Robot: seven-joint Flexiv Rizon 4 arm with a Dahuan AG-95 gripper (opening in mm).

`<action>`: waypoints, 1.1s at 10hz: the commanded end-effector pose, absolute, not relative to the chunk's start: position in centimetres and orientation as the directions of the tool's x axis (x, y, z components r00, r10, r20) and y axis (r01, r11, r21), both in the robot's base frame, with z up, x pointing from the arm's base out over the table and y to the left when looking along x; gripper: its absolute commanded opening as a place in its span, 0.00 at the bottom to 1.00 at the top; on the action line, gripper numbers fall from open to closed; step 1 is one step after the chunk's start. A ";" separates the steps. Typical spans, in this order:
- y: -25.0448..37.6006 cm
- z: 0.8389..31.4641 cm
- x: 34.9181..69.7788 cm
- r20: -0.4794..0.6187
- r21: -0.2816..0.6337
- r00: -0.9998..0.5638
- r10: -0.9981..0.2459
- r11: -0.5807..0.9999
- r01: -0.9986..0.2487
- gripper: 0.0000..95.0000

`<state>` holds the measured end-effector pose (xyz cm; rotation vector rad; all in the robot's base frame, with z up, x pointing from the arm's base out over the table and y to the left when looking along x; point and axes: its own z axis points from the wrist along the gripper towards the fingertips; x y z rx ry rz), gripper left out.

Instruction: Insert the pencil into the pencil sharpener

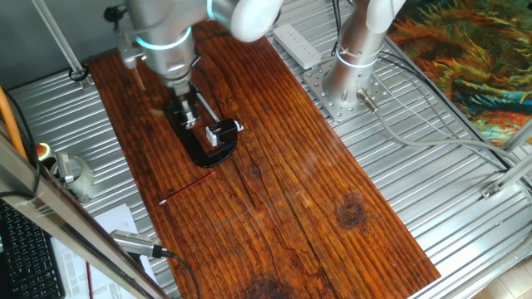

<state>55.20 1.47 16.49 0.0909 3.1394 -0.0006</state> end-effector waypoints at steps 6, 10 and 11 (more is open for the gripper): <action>4.1 13.0 58.6 -0.004 -0.001 -0.998 0.069 0.998 0.069 0.00; 5.4 11.5 60.3 -0.005 0.008 -0.999 0.051 0.999 0.051 0.00; 5.8 11.0 60.6 -0.006 0.008 -0.999 0.049 0.999 0.049 0.00</action>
